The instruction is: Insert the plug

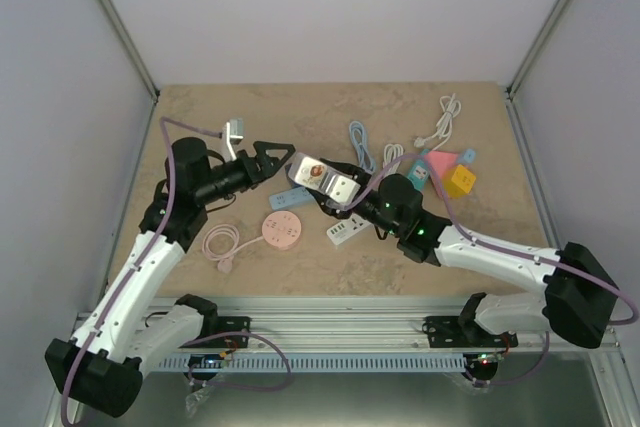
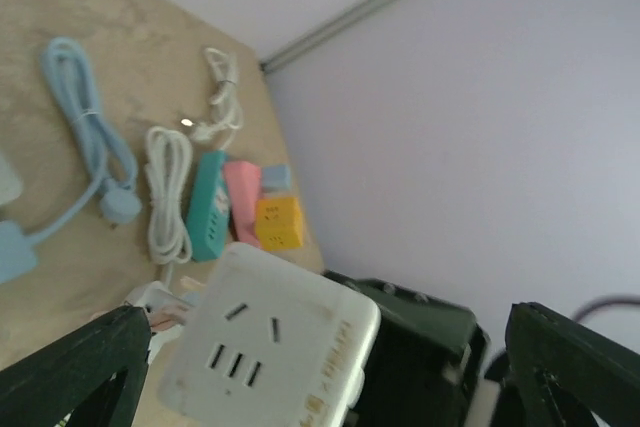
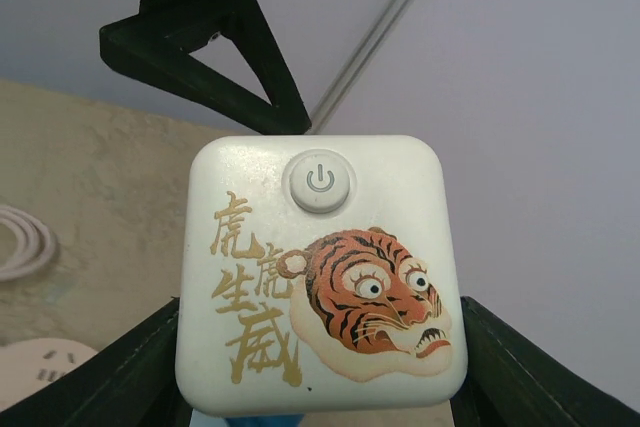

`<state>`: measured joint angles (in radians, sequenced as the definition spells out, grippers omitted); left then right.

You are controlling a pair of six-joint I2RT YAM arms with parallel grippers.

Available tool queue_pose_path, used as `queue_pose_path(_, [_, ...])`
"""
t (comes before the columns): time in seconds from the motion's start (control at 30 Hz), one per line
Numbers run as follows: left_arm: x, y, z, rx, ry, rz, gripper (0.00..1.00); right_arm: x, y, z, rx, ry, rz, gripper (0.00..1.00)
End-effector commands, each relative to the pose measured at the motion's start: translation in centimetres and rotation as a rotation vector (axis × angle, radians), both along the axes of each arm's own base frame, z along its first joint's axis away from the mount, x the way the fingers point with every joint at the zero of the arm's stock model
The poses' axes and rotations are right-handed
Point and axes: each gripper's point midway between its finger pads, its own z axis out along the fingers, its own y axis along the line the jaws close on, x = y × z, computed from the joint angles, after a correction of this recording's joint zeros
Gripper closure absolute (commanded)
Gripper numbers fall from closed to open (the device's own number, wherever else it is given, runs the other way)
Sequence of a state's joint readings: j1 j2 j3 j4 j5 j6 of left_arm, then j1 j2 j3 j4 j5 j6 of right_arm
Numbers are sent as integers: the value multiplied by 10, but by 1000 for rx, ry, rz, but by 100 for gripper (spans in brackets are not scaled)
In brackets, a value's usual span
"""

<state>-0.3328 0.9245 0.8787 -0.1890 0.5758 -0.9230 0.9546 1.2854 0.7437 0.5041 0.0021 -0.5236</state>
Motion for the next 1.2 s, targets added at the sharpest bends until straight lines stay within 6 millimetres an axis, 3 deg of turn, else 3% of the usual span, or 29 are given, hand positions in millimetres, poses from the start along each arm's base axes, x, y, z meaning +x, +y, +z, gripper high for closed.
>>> queue_pose_path(0.0, [-25,-23,26,-1,-189,-240,1,-4,-8,16,127,146,-3,62])
queue_pose_path(0.33, [-41,-36,14,-80,-120,-383,1,0,-15,39,225,278,-45,61])
queue_pose_path(0.5, [-26,-30,-19,27,-17,-306,1,2,-15,47,249,285,-52,62])
queue_pose_path(0.7, [-11,-21,-41,91,45,-205,1,-1,-16,47,262,293,-42,65])
queue_pose_path(0.83, [-15,-27,-38,14,61,-242,2,-5,-14,45,266,302,-16,65])
queue_pose_path(1.17, [-30,-35,-24,-89,55,-329,21,-5,3,37,265,399,28,60])
